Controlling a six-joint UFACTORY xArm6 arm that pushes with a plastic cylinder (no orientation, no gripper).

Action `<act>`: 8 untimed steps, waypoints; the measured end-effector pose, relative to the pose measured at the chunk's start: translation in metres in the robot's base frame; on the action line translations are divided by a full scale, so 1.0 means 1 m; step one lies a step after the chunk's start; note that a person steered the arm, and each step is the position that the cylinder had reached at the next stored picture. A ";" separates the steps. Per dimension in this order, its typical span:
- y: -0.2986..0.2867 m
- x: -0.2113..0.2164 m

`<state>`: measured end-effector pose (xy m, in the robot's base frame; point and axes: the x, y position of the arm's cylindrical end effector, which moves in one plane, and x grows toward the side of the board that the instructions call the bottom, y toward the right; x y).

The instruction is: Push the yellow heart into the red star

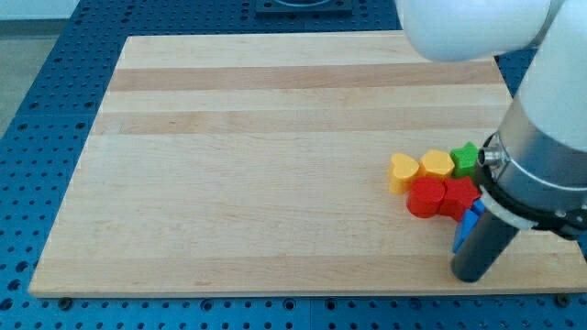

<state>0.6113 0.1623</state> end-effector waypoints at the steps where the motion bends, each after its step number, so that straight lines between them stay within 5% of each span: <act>1: -0.010 0.008; 6: -0.104 -0.003; 8: -0.143 -0.061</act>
<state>0.5502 0.0197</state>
